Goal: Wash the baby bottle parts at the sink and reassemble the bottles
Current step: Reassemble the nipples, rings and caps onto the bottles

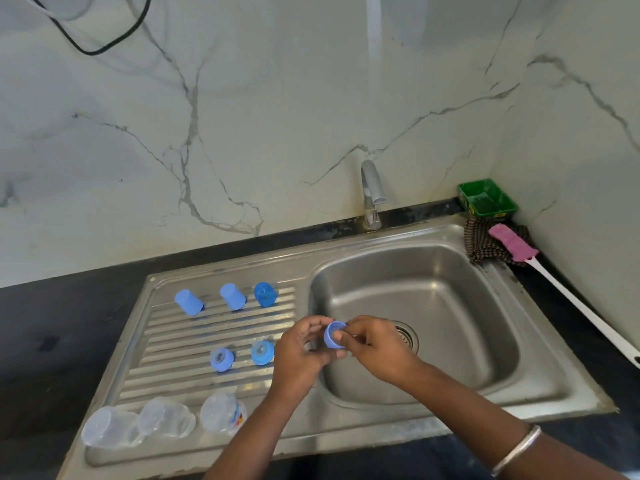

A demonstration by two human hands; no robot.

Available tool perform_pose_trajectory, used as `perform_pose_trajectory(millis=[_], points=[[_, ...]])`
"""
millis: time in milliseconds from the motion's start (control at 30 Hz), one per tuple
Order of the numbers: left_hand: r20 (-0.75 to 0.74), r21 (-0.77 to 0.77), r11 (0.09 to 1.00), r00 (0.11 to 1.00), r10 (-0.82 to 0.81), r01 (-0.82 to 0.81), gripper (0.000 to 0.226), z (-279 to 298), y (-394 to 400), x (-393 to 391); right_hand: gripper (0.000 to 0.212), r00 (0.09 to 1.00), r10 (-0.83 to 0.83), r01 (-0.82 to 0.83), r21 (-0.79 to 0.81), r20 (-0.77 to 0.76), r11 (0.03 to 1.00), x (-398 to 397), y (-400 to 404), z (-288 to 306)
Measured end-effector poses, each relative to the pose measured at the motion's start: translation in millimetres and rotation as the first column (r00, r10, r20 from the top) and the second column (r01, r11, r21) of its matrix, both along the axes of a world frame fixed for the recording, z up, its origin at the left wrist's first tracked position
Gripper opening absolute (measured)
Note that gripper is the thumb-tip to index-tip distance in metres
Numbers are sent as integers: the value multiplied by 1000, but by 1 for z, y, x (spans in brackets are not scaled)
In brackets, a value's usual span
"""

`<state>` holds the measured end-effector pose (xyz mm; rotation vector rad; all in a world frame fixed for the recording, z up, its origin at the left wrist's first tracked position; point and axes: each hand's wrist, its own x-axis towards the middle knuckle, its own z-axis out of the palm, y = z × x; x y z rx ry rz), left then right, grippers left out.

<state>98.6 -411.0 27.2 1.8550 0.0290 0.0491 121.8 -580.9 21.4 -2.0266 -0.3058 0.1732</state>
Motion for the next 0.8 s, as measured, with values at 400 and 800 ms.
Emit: perform_pose_trajectory(millis=[400, 800], points=[[-13, -14, 996, 996, -91, 91, 48, 2, -4, -7, 19, 921, -37, 170, 315, -387, 934, 3, -5, 5], [-246, -97, 993, 968, 37, -63, 13, 4, -7, -5, 6, 958, -111, 181, 256, -265, 950, 2, -4, 8]])
